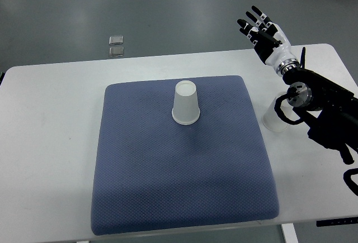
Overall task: Stack paper cups
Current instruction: 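Reach the right hand down over the standing white paper cup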
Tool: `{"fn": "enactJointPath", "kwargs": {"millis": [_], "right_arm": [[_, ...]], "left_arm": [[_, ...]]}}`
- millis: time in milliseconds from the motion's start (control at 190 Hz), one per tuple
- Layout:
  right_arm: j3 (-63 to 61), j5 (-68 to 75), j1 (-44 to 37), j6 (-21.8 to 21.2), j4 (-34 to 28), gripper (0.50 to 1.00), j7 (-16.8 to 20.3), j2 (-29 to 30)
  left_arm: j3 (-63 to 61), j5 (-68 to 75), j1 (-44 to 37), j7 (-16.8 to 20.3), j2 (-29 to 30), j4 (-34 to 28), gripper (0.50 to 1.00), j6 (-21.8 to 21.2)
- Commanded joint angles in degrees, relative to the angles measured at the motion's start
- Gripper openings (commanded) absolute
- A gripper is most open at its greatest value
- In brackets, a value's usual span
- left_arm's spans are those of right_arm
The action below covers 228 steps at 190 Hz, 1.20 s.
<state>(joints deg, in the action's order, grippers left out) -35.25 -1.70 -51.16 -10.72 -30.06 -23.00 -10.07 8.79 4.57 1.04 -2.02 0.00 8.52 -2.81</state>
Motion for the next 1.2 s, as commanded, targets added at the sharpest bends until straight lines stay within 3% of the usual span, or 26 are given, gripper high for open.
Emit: {"fn": "enactJointPath", "kwargs": {"millis": [0,353,668,916,1195], "right_arm": [[0.10,-5.68,-0.52,0.00,-1.23,0.911,0.06,-2.32],[9.68,-36.36,-2.72,-1.41,-11.69,0.909,0.59,-18.23],[22.77,-54.90,-11.15,-8.17,-21.71,0.909,0.06,-31.94],[29.63,-72.74,-15.20,-10.20,-24.52,0.909,-1.52,-34.05],[32.00,-81.09,-15.46,-10.11,-26.19,0.909,-1.61,-33.70]], "left_arm": [[0.00,0.00,0.01,0.00,0.00,0.00,1.000,0.00],[0.00,0.00,0.01,0.00,0.00,0.00,1.000,0.00],[0.00,0.00,0.01,0.00,0.00,0.00,1.000,0.00],[0.00,0.00,0.01,0.00,0.00,0.00,1.000,0.00],[0.00,0.00,0.01,0.00,0.00,0.00,1.000,0.00]]}}
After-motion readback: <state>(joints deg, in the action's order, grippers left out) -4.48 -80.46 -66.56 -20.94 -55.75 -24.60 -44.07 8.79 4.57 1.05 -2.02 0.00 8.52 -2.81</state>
